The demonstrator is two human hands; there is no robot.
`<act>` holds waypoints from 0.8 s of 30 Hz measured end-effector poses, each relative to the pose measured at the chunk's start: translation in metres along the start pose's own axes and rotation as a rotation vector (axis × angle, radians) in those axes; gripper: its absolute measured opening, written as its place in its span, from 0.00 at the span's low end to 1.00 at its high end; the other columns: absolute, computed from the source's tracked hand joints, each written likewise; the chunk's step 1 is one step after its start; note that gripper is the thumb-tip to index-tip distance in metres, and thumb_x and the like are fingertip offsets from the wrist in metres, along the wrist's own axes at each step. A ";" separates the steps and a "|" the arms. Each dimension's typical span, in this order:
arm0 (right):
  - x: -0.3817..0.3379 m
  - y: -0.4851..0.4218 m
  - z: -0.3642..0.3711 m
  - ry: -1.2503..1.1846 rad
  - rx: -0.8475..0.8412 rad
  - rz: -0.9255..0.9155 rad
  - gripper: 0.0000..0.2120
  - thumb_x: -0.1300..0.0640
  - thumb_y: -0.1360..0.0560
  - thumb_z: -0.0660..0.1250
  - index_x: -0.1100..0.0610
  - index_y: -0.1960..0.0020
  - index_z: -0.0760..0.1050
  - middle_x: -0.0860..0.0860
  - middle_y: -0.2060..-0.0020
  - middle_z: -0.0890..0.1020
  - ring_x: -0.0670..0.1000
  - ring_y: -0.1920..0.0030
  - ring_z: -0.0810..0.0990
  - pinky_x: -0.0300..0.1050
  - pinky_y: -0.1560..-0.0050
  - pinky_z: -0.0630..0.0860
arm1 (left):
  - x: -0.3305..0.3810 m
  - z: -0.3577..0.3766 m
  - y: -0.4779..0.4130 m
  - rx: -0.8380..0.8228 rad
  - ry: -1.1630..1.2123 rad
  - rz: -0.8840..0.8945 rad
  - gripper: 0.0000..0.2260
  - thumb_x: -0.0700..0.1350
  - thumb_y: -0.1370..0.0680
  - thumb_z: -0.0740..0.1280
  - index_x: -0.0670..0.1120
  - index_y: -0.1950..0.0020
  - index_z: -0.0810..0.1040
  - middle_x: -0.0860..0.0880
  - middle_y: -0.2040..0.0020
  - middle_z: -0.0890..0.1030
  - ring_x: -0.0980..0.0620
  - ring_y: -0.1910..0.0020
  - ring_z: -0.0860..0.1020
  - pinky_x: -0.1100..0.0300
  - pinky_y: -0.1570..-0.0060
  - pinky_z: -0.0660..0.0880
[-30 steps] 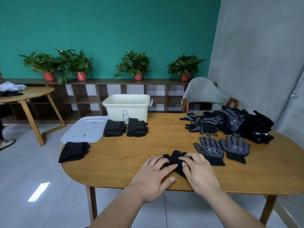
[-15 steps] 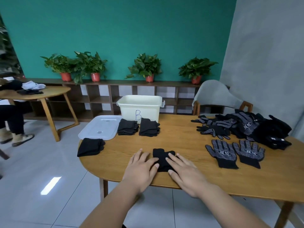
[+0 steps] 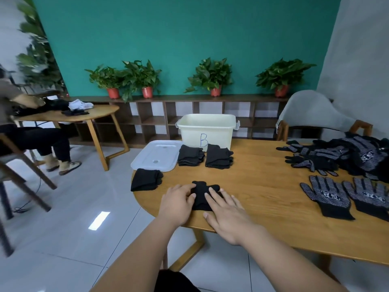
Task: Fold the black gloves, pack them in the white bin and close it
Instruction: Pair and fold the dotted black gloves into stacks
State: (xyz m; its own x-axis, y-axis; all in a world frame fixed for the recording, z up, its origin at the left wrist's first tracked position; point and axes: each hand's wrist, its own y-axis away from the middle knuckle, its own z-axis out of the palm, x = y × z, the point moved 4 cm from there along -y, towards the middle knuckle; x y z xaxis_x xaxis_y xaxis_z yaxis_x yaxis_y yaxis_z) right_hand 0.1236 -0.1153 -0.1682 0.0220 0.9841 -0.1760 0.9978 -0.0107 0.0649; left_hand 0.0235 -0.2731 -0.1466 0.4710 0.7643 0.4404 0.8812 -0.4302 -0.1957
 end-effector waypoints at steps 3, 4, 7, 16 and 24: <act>-0.017 -0.013 0.000 0.002 -0.008 -0.028 0.33 0.34 0.15 0.41 0.45 0.15 0.39 0.41 0.17 0.36 0.51 0.17 0.33 0.58 0.17 0.39 | -0.016 -0.006 -0.007 0.009 0.013 -0.094 0.17 0.54 0.15 0.63 0.63 0.26 0.74 0.54 0.40 0.83 0.48 0.38 0.79 0.46 0.37 0.77; -0.022 -0.017 0.000 0.003 -0.007 -0.037 0.33 0.34 0.15 0.41 0.45 0.15 0.39 0.41 0.17 0.36 0.51 0.17 0.33 0.58 0.17 0.39 | -0.022 -0.008 -0.009 0.009 0.015 -0.135 0.17 0.53 0.15 0.63 0.63 0.26 0.74 0.55 0.41 0.84 0.49 0.39 0.80 0.46 0.38 0.78; -0.033 -0.026 0.002 -0.007 0.010 -0.054 0.33 0.34 0.15 0.41 0.45 0.15 0.40 0.41 0.17 0.36 0.51 0.17 0.32 0.58 0.17 0.38 | -0.037 -0.012 -0.014 0.003 0.088 -0.222 0.17 0.50 0.16 0.67 0.61 0.27 0.74 0.55 0.50 0.85 0.51 0.47 0.83 0.49 0.43 0.81; -0.034 -0.019 -0.001 -0.154 0.189 -0.033 0.27 0.37 0.14 0.41 0.35 0.17 0.39 0.38 0.17 0.36 0.48 0.18 0.32 0.57 0.17 0.43 | -0.054 -0.031 -0.015 0.144 0.326 -0.290 0.16 0.42 0.17 0.71 0.54 0.31 0.78 0.51 0.62 0.84 0.55 0.60 0.82 0.64 0.59 0.75; -0.033 -0.016 -0.002 -0.227 0.205 0.001 0.27 0.37 0.14 0.41 0.32 0.18 0.37 0.38 0.18 0.35 0.48 0.17 0.34 0.58 0.17 0.50 | -0.073 -0.047 -0.019 0.024 0.452 -0.372 0.10 0.37 0.16 0.68 0.52 0.42 0.83 0.50 0.44 0.82 0.51 0.47 0.79 0.61 0.50 0.77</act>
State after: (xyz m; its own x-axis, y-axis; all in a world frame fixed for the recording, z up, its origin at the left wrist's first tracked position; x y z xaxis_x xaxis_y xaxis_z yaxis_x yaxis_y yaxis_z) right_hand 0.1072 -0.1469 -0.1616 0.0135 0.9196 -0.3926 0.9890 -0.0703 -0.1305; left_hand -0.0294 -0.3431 -0.1338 0.0704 0.5793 0.8121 0.9872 -0.1571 0.0265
